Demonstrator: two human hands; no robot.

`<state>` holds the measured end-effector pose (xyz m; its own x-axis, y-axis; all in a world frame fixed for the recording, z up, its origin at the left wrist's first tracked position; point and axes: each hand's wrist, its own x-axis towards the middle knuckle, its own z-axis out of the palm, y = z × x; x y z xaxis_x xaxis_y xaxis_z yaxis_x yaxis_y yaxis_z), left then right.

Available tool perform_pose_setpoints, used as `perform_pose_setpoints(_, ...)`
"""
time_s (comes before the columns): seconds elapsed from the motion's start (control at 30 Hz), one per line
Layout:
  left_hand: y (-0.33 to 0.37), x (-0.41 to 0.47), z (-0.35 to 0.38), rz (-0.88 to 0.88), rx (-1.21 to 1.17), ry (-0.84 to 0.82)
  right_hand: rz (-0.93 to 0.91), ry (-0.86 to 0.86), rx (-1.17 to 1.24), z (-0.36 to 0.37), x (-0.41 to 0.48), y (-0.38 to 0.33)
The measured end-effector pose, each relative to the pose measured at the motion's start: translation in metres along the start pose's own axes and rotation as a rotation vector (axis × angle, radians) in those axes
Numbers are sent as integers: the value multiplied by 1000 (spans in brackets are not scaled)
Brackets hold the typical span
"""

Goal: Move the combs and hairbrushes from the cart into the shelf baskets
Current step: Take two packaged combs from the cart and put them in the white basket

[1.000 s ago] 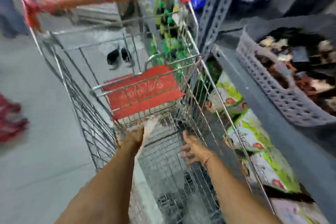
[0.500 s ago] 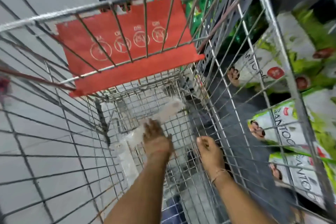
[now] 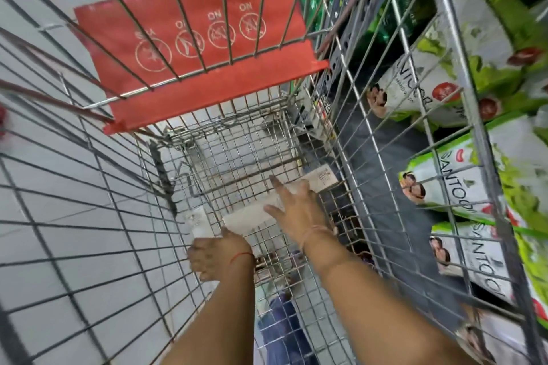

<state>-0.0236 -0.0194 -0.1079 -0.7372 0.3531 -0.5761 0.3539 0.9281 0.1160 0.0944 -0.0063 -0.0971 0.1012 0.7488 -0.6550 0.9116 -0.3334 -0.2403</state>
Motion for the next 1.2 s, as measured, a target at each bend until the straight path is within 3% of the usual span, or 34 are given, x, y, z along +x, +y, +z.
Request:
perform_pose_setpoints(0.1,-3,4,4,53,40,-47,-37,-62,0,18,-4,-13)
perform_pose_setpoints(0.27,10,16,6,495,-24,-137,-20,58,-87,37,-31,18)
perform_pose_setpoints(0.33,17,18,4,543,-49,-159,114,161,7,36,-39,35)
perform_pose_setpoints(0.43,13,14,3,552,183,-128,209,163,53,31,-40,48)
perform_pose_setpoints(0.57,0,12,3,638,173,-188,67,141,-85,17,-37,41)
perform_pose_setpoints(0.63,1,14,-1,576,13,-163,76,187,17,9,-38,35)
perform_pose_setpoints(0.73,7,13,-11,290,-285,-269,213,214,363,13,-37,35)
perform_pose_setpoints(0.8,10,11,-13,202,-325,-310,334,219,377,21,-37,41)
perform_pose_setpoints(0.9,13,13,-11,198,-276,-309,485,250,348,29,-38,50)
perform_pose_setpoints(1.0,12,15,-3,225,-242,-360,433,195,296,33,-35,50)
perform_pose_setpoints(1.2,5,11,3,187,-357,-623,440,88,793,25,-41,48)
